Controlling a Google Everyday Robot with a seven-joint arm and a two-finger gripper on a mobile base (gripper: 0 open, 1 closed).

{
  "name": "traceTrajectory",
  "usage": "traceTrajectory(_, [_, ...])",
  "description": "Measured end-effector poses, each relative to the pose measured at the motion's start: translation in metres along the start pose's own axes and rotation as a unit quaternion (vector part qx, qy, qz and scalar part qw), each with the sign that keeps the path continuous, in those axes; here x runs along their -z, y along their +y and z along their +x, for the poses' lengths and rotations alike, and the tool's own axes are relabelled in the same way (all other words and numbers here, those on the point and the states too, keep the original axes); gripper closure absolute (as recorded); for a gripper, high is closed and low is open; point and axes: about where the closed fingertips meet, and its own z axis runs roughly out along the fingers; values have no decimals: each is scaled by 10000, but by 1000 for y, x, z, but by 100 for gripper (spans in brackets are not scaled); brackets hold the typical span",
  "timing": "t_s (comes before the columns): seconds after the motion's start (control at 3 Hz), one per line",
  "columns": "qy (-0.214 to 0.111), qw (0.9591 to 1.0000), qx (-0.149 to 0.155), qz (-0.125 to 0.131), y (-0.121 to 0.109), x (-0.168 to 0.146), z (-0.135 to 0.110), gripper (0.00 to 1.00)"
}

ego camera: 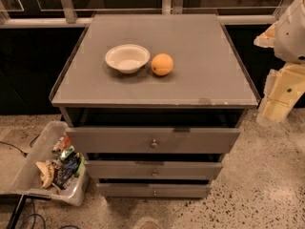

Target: Open top drawer

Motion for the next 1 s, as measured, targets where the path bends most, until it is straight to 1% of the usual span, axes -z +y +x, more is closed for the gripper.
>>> traceTrajectory(0.33, [-1,10000,0,0,0,0,0,0])
traceTrajectory(0.67, [-83,10000,18,22,2,-1,-1,0])
traceTrajectory(1.0, [-301,9995,47,-77,14,-25,0,0])
